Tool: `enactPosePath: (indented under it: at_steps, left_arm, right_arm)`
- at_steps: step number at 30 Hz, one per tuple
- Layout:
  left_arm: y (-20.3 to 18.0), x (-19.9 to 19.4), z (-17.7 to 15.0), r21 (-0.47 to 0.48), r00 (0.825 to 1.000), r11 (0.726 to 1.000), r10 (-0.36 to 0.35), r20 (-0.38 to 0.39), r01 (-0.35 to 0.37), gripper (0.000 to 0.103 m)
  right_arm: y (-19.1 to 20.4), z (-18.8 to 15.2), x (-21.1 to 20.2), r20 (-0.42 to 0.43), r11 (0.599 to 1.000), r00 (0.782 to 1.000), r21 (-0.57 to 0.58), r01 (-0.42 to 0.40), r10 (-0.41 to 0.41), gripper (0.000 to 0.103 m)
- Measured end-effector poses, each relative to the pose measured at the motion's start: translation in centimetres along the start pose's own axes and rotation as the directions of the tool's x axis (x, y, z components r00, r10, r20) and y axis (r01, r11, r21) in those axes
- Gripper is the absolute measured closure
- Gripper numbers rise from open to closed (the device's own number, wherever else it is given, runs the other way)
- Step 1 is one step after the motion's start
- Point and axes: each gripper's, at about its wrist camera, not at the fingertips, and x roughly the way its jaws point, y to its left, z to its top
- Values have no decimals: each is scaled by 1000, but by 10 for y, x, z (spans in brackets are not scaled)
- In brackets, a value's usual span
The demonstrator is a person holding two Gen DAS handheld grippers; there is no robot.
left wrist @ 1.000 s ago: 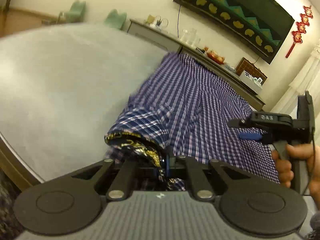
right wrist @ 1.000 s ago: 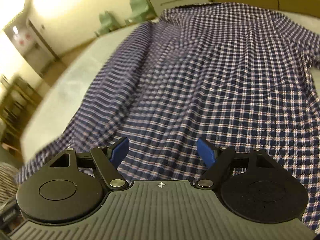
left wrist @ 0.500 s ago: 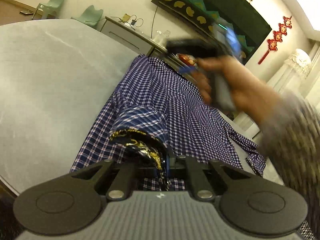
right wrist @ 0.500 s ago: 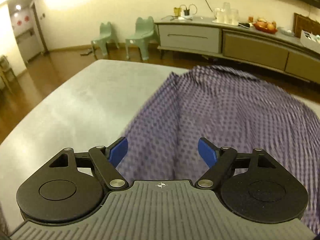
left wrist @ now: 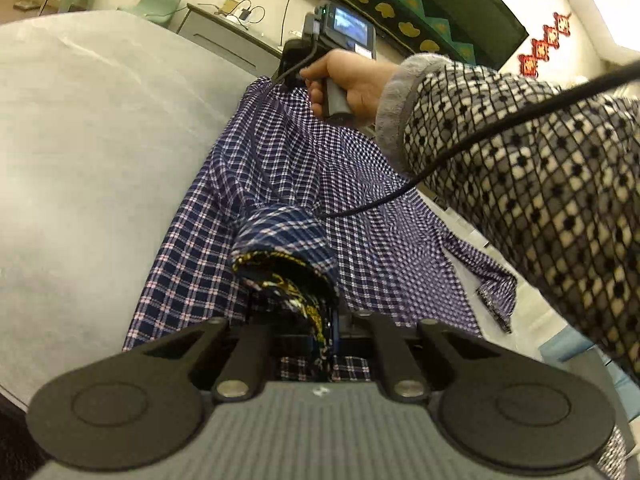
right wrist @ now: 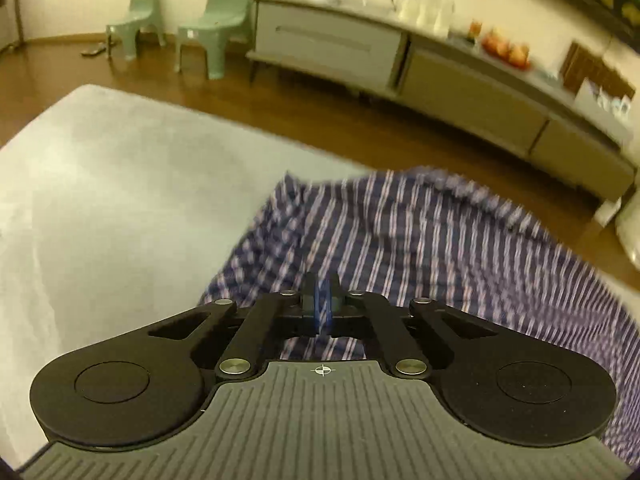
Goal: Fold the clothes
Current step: 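Hold the cuff with the left gripper while the right gripper pinches the shirt, then open both grippers and release the sleeve onto the shirt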
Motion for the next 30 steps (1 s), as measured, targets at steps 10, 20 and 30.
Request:
enactPosePath:
  at_steps: [10,20,30]
  left_arm:
    - [-9,1,-2,52,1000,999,-12,-14,13,95]
    - [-7,0,-10,20,997,998,62,-55,-61,96]
    - [-26,-8,-31,115,991,991,84,-106,-72,69]
  right_arm:
    - [21,-14,13,-42,998,997,-29,-63,62,55]
    - [42,-12,15,15,991,1000,-128,-24,26,102]
    - [25,-41,-80,151,990,981,-89,-111,124,27]
